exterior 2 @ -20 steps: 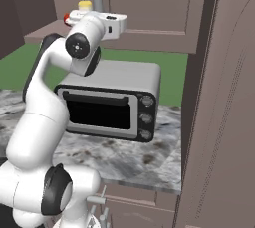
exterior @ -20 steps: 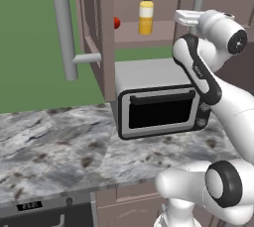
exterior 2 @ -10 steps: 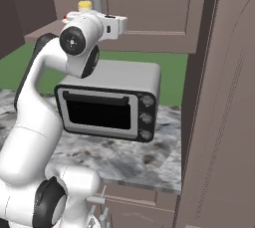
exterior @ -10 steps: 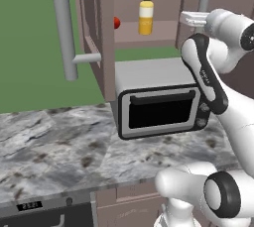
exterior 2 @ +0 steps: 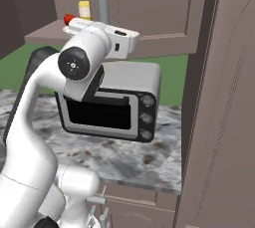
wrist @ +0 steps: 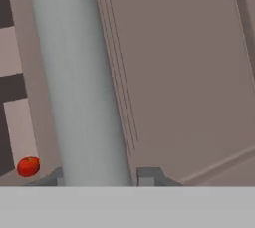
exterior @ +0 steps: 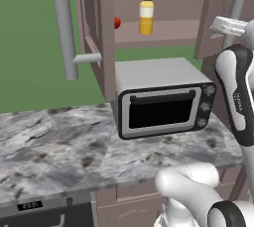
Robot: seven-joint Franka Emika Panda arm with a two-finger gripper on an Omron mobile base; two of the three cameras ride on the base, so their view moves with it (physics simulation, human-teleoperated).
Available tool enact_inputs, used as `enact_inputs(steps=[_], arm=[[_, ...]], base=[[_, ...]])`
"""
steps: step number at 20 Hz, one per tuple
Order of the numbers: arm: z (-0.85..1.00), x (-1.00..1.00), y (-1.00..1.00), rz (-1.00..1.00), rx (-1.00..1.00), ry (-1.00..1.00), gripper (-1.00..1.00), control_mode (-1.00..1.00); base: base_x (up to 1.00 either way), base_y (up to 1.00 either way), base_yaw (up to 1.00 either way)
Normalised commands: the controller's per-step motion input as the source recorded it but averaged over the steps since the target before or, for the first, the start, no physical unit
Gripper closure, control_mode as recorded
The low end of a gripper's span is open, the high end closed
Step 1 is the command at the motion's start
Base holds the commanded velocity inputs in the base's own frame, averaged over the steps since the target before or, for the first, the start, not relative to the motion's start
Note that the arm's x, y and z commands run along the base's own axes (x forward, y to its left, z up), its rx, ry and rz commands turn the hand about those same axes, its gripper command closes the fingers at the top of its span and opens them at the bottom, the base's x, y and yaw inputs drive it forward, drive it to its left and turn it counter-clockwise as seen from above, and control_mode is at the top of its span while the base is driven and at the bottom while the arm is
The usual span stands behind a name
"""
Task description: The dining table condiment station is running low on mustard. Refill the condiment station by opening the cabinet and taking the mustard from the cabinet and placing it on the dining table.
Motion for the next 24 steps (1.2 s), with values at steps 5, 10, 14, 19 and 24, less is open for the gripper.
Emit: enact_inputs(steps=[5, 10, 14, 19, 24], arm=[[0.0, -1.0, -0.89, -0.08, 0.17, 0.0, 1.0, -1.0], [-0.05, -0.59, -0.4, -0.07, 0.07, 0.02, -1.0, -1.0], [-0.21, -0.45, 0.22, 0.0, -0.06, 0.04, -1.0, -1.0], [0.09, -1.0, 0.26, 0.0, -0.09, -0.03, -1.0, -1.0], [0.11, -0.79, 0.3, 0.0, -0.15, -0.05, -1.0, -1.0]], base=[[0.0, 0.0, 0.0], [0.0, 0.0, 0.0], [0.0, 0.0, 0.0], [0.0, 0.0, 0.0], [0.0, 0.0, 0.0]])
